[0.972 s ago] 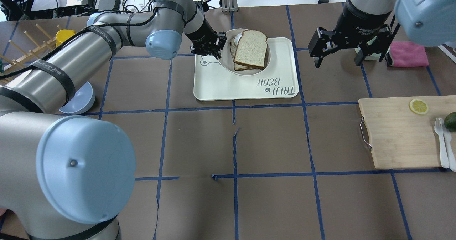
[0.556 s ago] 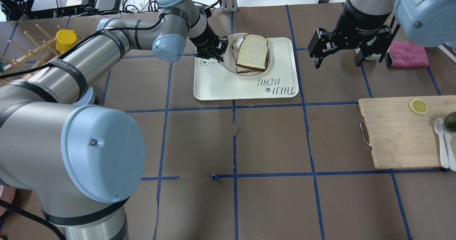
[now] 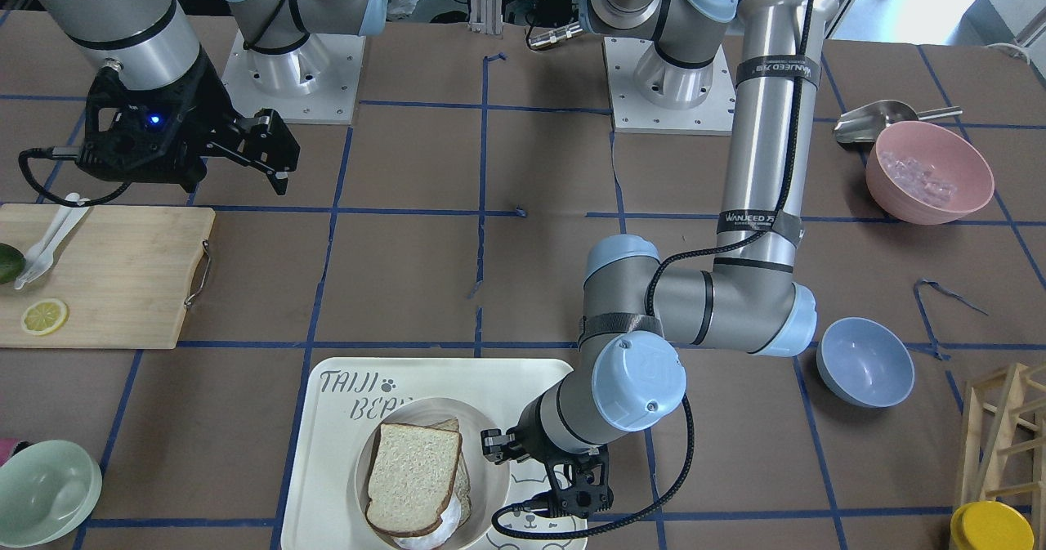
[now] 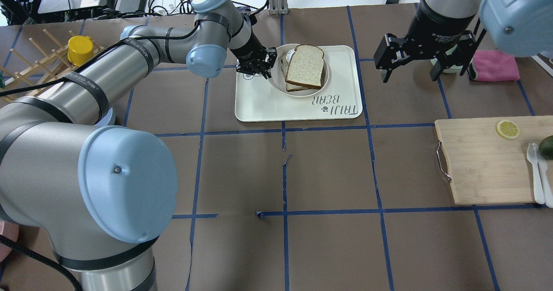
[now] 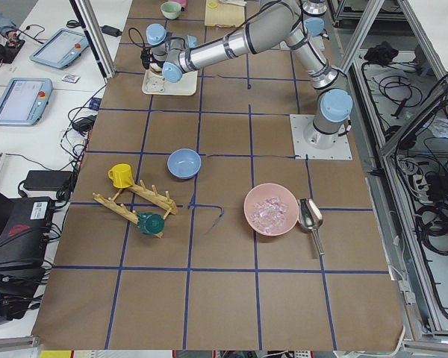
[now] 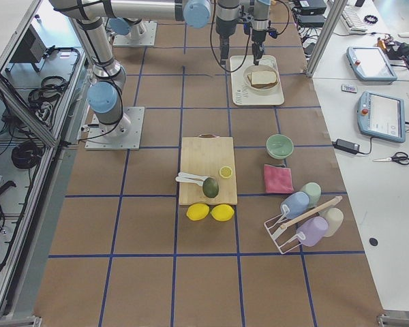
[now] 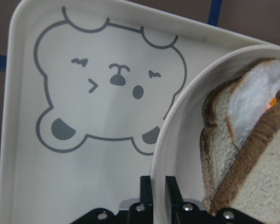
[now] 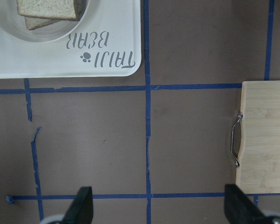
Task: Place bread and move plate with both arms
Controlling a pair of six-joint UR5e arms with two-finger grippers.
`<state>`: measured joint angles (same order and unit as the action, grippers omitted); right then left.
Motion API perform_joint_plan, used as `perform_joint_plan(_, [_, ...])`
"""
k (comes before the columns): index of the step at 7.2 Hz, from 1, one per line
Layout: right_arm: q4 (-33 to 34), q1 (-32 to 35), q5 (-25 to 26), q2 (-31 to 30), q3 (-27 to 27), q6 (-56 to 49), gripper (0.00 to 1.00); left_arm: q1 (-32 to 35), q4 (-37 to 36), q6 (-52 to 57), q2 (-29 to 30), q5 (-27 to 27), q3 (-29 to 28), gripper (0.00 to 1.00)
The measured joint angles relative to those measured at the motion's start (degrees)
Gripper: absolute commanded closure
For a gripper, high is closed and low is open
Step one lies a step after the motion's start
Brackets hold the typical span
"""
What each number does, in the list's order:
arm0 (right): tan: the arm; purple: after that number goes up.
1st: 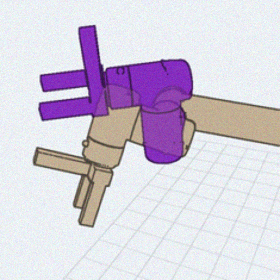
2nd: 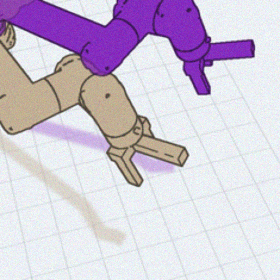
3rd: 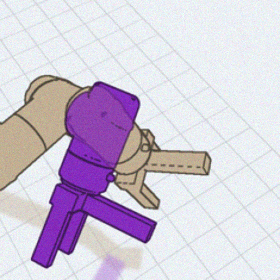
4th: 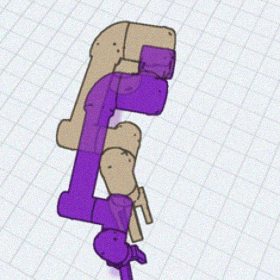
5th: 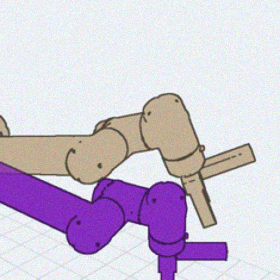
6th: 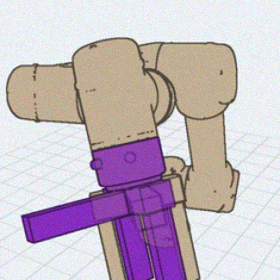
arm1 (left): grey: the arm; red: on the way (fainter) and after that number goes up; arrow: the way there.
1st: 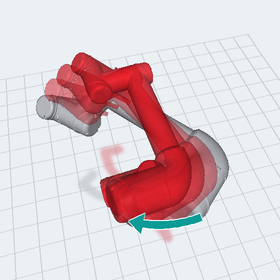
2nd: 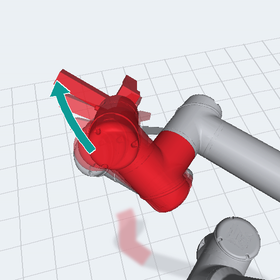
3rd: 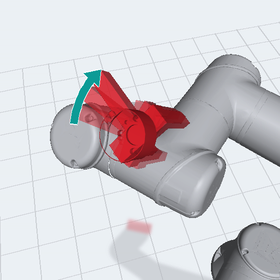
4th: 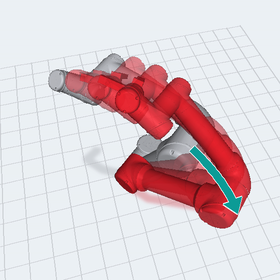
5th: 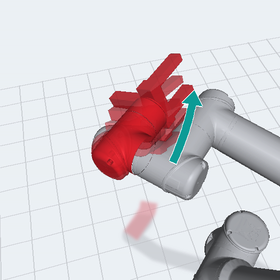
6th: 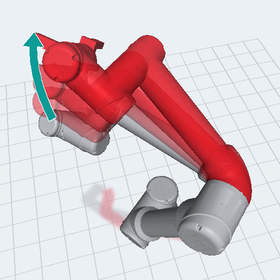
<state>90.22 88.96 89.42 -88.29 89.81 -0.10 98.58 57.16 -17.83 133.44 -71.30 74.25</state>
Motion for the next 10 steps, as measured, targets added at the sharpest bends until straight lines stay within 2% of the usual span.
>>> perform_joint_plan(2, [-0.08, 0.06, 0.03, -0.04, 0.01, 0.53, 0.0, -2.23, 2.53, 1.23, -3.32, -0.15, -0.15, 0.0])
perform_joint_plan(3, [-0.07, 0.07, 0.04, -0.04, 0.02, 0.63, 0.0, -3.44, 6.41, 2.95, -6.63, -0.48, 0.22, 0.0])
perform_joint_plan(5, [-0.03, 0.07, 0.05, -0.05, 0.01, 0.64, 0.0, -3.99, 13.9, 8.24, -15.22, -6.47, 2.11, 0.0])
perform_joint_plan(8, [0.11, 0.07, 0.05, -0.04, 0.02, 0.63, 0.0, -4.54, 29.46, 15.41, -28.07, -15.41, 3.13, 0.0])
perform_joint_plan(10, [0.18, 0.07, 0.05, -0.04, 0.02, 0.63, 0.0, -5.39, 33.31, 18.96, -34.55, -18.22, 3.95, 0.0])
